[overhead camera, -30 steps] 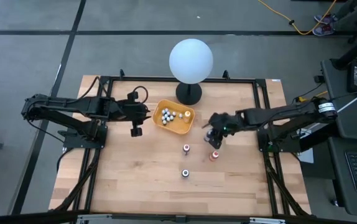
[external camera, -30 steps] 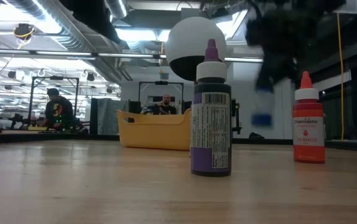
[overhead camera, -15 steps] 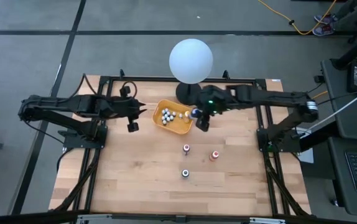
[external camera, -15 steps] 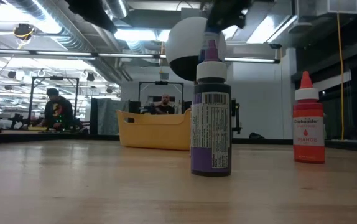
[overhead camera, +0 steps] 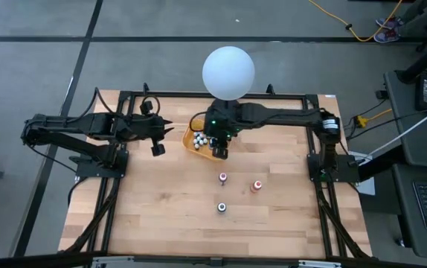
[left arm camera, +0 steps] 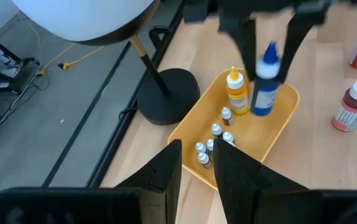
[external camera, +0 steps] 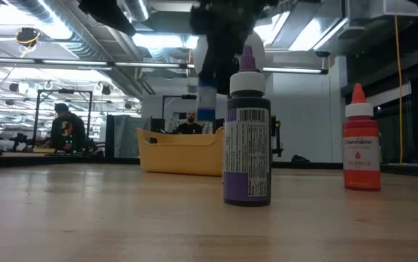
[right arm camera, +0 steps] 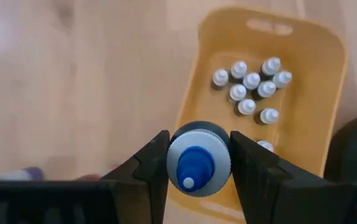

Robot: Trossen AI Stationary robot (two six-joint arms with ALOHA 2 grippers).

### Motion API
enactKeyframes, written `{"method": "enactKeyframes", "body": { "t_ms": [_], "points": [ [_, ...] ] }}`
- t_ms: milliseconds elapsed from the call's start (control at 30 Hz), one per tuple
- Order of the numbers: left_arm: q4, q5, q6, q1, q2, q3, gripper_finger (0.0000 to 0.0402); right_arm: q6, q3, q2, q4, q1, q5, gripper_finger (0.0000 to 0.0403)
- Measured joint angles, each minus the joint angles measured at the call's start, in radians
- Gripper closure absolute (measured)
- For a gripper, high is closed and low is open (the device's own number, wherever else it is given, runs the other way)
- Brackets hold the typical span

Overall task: Pick & Place food coloring
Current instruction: Put the large blue food coloring bottle into the yellow bin

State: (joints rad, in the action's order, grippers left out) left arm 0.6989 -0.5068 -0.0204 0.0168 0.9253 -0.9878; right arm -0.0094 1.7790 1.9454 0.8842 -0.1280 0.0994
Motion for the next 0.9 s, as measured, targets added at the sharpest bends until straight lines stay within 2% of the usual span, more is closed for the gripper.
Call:
{"method": "enactKeyframes", "body": {
  "t_ms": [333, 500, 733, 900],
  "points": [
    [0.0, 0.0, -0.001, 0.0, 0.0, 0.0, 0.0315, -0.034, 0.0, 0.097, -0.068, -0.034, 0.0, 0.0247],
    [0.0, 0.0, -0.001, 0.0, 0.0, 0.0, 0.0316, -0.028, 0.0, 0.142, -0.101, -0.045, 0.0, 0.0258],
    [0.0, 0.0, -0.001, 0.001, 0.0, 0.0, 0.0316, -0.041, 0.0, 0.173, -0.107, -0.057, -0.001, 0.0247],
    [0.0, 0.001, -0.001, 0.001, 0.0, 0.0, 0.0316, -0.027, 0.0, 0.183, -0.098, -0.072, -0.002, 0.0256]
  ]
}}
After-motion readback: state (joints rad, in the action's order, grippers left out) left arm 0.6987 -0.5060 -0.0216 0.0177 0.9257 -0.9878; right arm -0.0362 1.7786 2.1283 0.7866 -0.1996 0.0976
